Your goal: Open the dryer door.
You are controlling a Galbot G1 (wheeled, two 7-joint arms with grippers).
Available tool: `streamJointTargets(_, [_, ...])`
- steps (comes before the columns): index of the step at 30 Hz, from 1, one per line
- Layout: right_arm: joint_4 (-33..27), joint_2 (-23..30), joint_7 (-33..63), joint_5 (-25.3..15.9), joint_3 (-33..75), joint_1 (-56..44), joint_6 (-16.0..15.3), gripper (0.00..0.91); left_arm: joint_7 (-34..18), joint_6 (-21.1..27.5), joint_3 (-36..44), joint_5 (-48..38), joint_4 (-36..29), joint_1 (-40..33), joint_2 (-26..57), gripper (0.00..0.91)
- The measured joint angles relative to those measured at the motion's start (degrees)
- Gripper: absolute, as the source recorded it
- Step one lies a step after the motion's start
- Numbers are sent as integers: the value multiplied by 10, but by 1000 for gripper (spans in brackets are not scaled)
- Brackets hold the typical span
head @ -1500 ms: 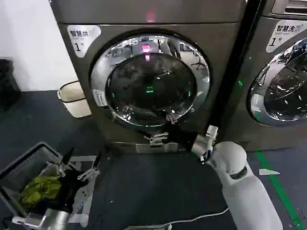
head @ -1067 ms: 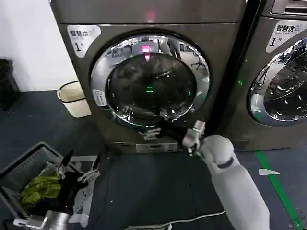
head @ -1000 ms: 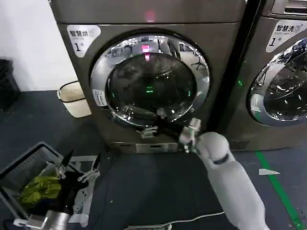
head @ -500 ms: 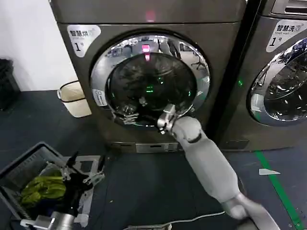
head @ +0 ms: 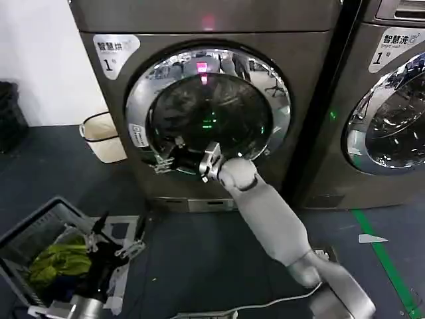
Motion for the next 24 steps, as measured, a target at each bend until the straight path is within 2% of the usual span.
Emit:
streamJointTargets(13, [-57,32,-8,0,-7,30,1,907,9,3,-1,13,-1,1,0,907])
streamJointTargets(19, [-56,35,-40,-3,-6,30,2,907,20,19,-5,19,-1,0,0,907])
streamJointTargets(24, [-40,24,-77,11,-9,19,-17,907,19,31,-11,16,0,-5,0,907])
